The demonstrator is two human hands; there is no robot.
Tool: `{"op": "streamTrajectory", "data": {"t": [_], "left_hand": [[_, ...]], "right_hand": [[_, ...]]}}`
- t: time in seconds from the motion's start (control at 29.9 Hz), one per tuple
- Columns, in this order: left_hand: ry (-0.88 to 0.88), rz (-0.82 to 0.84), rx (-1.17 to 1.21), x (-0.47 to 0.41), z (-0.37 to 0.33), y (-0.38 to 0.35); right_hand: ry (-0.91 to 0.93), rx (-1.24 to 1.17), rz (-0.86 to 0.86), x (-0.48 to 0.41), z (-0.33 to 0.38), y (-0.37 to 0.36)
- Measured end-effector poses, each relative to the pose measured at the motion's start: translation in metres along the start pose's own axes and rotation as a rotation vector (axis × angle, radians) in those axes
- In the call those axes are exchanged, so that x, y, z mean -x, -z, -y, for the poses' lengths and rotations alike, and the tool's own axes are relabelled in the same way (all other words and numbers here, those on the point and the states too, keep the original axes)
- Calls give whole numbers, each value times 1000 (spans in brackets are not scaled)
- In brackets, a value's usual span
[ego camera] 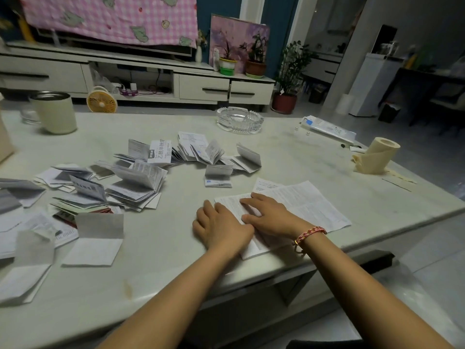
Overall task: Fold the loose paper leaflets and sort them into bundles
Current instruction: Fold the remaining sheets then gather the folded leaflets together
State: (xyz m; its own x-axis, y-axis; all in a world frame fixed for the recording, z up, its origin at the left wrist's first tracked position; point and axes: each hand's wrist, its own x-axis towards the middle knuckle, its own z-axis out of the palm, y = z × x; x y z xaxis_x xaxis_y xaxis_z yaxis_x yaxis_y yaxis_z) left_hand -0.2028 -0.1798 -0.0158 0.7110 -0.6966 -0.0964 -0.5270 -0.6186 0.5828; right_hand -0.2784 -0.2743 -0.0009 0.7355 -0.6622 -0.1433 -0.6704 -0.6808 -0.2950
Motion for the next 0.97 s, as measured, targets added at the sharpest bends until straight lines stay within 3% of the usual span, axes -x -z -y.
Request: {"op": "streamTrajectory", "data": {"t": [0.13, 0.4, 0.57, 0.74, 0.97], "left_hand": [[24, 15, 114, -13, -1, 11], [102, 189, 13, -45, -6, 28], [128, 171, 38, -53, -3, 22], [49, 172, -83, -50, -7, 23], [109, 214, -113, -58, -15, 27]], "right_hand": [[23, -63, 10, 1, -6, 4], [32, -116, 3, 0, -14, 3], [36, -184, -43, -3, -15, 2], [26, -229, -48, -1, -14, 1], [34, -237, -46, 1, -13, 3]]}}
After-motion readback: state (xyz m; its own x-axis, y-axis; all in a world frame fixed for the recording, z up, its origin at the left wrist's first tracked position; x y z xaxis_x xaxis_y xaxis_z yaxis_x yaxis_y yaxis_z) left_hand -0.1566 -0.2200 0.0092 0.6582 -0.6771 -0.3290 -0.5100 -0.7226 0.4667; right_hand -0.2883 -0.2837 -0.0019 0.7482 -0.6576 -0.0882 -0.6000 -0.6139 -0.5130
